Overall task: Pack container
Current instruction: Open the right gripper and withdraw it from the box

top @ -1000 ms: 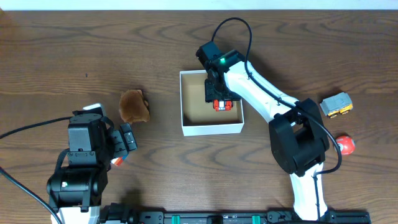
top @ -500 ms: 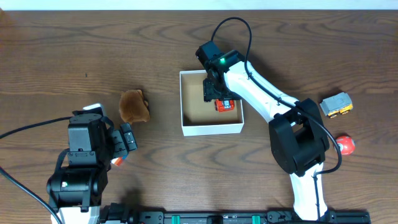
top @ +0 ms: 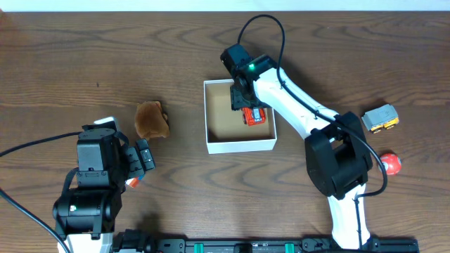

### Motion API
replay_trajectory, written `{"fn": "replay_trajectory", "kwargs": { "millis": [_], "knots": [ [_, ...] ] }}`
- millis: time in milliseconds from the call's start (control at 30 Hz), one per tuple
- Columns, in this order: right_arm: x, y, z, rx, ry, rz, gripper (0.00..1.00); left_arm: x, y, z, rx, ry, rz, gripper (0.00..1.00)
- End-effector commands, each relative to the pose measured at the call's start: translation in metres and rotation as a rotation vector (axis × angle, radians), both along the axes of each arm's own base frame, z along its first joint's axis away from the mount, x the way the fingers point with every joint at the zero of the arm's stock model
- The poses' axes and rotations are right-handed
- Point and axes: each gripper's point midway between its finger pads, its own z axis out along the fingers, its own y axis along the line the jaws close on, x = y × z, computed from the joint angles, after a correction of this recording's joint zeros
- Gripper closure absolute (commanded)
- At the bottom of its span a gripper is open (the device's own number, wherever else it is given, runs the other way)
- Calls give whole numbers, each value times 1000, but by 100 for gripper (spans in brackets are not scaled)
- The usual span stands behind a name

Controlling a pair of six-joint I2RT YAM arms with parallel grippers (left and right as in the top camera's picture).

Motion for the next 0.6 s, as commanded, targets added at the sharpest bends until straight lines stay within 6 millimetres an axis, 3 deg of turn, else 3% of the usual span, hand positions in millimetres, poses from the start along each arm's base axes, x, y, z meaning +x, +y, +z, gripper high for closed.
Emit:
{"fn": "replay_trajectory", "kwargs": {
  "millis": [0,200,300,400,500,567],
  "knots": [
    [22,-4,56,23,-136,23,26,2,3,9,1,-21,23,2],
    [32,-11,113,62,-248,60,24,2,3,9,1,-21,23,2],
    [35,-31,156,91,-330,16,22,2,3,9,1,-21,23,2],
    [31,-74,197,124,-390,-101,13,2,3,9,1,-21,23,2],
    [11,-146,227,134,-399,-319,5,2,3,9,1,-21,23,2],
    [-8,-197,234,141,-376,-522,1,2,3,9,1,-22,23,2]
  ]
}}
